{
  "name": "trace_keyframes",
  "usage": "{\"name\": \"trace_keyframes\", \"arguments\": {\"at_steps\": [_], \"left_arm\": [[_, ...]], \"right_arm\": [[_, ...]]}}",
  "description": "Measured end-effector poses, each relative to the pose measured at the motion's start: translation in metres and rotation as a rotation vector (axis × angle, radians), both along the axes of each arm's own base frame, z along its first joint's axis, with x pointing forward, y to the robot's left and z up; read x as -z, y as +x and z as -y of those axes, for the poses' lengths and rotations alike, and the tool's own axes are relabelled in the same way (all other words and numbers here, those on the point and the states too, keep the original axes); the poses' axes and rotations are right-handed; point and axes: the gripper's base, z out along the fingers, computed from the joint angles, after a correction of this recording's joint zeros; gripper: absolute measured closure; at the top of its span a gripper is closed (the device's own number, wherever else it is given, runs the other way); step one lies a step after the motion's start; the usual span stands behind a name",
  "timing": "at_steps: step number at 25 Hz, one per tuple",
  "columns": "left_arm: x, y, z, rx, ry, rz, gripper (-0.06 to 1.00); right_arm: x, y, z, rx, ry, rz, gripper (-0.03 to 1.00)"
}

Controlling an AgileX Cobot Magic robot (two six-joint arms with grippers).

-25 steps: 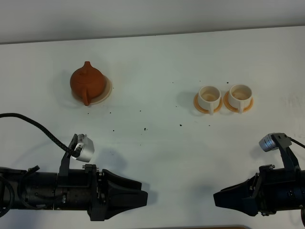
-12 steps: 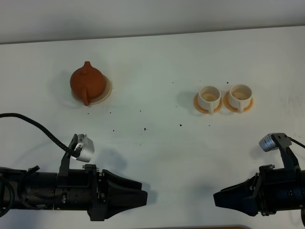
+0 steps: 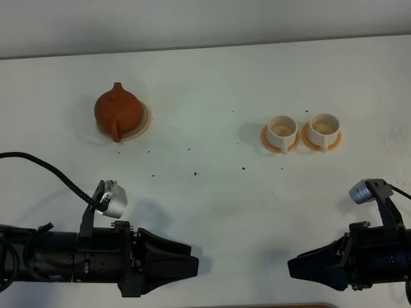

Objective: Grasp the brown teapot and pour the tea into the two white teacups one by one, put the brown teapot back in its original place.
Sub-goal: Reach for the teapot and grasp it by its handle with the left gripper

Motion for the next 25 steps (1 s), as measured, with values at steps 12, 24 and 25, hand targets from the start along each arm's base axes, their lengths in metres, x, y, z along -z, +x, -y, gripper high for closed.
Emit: {"name": "trace_keyframes", "arguments": {"at_steps": [12, 24, 25], "left_arm": [[0.0, 0.0, 0.0, 0.0, 0.0, 0.0, 0.52], [-0.008, 0.019, 0.004, -0.049, -0.001, -0.062, 0.52], [-0.009, 0.023, 0.004, -0.05, 0.01, -0.073, 0.52]], "right_arm": [[0.0, 0.0, 0.0, 0.001, 0.001, 0.0, 0.66], [-0.024, 0.033, -0.007, 0.031, -0.037, 0.095, 0.68], [-0.03, 0.036, -0.007, 0.03, -0.057, 0.117, 0.69]]}}
